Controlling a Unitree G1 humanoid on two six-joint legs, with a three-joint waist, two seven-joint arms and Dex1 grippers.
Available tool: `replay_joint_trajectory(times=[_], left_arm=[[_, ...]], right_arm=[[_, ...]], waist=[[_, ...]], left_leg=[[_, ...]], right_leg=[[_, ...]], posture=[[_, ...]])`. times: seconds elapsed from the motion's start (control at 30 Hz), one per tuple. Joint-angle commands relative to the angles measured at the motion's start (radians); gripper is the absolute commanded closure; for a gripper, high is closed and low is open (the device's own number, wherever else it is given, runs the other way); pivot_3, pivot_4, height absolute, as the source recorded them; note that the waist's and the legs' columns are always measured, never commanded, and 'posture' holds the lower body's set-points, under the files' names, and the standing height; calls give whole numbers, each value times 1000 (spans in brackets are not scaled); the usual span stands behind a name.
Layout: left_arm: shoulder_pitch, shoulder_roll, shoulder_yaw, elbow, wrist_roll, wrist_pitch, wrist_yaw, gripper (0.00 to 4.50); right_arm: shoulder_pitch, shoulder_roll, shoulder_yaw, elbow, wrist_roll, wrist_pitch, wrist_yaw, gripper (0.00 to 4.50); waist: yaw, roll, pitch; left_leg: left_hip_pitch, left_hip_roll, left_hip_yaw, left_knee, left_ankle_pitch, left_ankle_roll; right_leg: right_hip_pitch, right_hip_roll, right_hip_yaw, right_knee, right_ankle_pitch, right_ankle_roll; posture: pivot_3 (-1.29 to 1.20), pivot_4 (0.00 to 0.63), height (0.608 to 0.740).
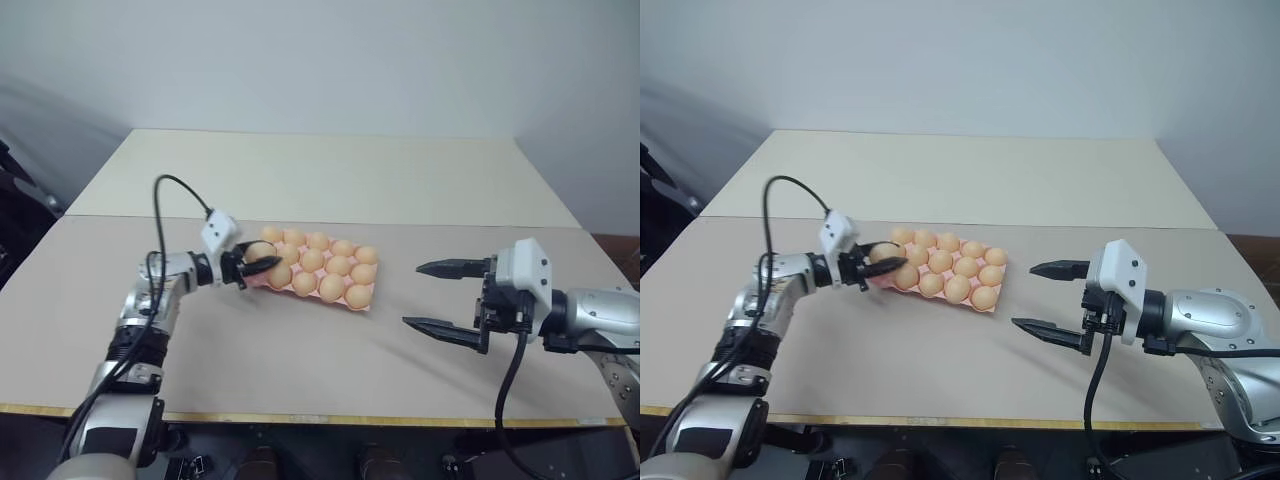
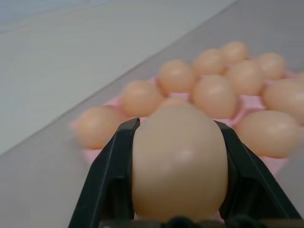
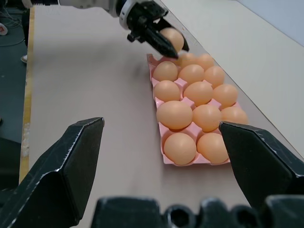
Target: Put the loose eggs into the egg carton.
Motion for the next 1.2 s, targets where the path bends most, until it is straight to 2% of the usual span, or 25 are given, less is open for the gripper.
replay_joint_trajectory(times=[0.03,0.23,0.27,0.5,0.63,0.73,0.87,1.0,1.2], left_arm=[[-4,13,-20,-17,32,-7,3,2037],[-12,22,23,-51,-15,48,-14,121],[-12,27,30,-58,-20,53,-14,52],[0,91,108,-144,-74,73,-13,52],[35,208,229,-228,-203,181,-82,52],[139,311,291,-334,-266,241,-144,52],[327,400,409,-519,-347,332,-142,52],[548,402,549,-741,-388,391,-62,52],[739,322,652,-950,-427,455,98,52]], right_arm=[[13,0,-51,-40,12,-17,-13,0],[24,3,-59,-54,15,-16,-32,0],[24,4,-59,-55,15,-15,-34,0],[8,11,-42,-41,11,-22,-36,0],[-11,19,-23,-16,6,-29,-19,0],[-23,25,-14,7,6,-35,-8,0],[-52,34,-4,61,7,-40,14,0],[-68,43,14,146,-21,-72,49,0],[-95,60,22,198,-31,-82,56,0]], waist=[[-1,0,0],[3,0,0],[2,0,0],[1,0,0],[-5,0,0],[-20,0,0],[-24,0,0],[-22,0,0],[-18,0,0]], left_leg=[[0,0,0,0,0,0],[0,0,0,0,0,0],[0,0,0,0,0,0],[0,0,0,0,0,0],[0,0,0,0,0,0],[0,1,0,0,0,0],[1,1,0,0,0,0],[1,2,0,0,0,0],[2,2,1,0,0,0]], right_leg=[[0,0,0,0,0,0],[0,0,0,0,0,0],[0,0,0,0,0,0],[0,0,0,0,0,0],[0,0,0,0,0,0],[-1,0,0,0,0,0],[0,-1,0,0,0,0],[0,0,0,0,0,0],[1,0,0,0,0,0]], posture=[[0,150,740],[0,150,740],[0,150,740],[0,150,740],[0,150,740],[0,150,740],[0,150,740],[0,150,740],[0,150,740]])
